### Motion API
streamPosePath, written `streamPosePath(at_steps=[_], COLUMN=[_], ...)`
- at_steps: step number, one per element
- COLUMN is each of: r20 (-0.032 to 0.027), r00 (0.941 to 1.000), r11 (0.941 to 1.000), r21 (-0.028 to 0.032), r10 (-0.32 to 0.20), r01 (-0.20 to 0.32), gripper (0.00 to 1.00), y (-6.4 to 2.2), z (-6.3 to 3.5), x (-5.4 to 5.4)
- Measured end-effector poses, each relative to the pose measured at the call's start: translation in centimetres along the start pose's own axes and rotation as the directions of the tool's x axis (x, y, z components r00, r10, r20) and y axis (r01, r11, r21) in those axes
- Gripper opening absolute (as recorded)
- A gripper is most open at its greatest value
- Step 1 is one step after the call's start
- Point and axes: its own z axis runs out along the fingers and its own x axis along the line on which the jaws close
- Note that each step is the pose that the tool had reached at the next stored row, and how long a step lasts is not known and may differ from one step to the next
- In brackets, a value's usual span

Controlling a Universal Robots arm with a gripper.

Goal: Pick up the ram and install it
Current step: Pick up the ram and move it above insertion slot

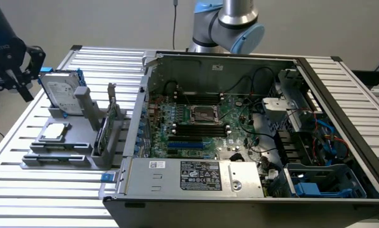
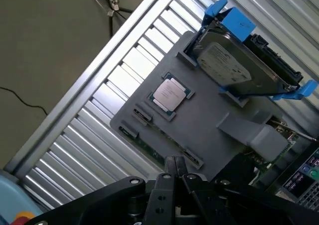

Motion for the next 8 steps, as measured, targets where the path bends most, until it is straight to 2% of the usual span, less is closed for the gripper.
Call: streamPosePath(at_steps=[4,8], r20=[-0.0007,-0.0014], r00=[0.9973,0.9893], r11=[0.9973,0.9893], r21=[0.0,-0.0001], r10=[-0.074,-0.146], r01=[0.074,0.146], gripper=[0.11,0.11], y=[0.0,0.0], z=[0.06,0.12], x=[0.0,0.0])
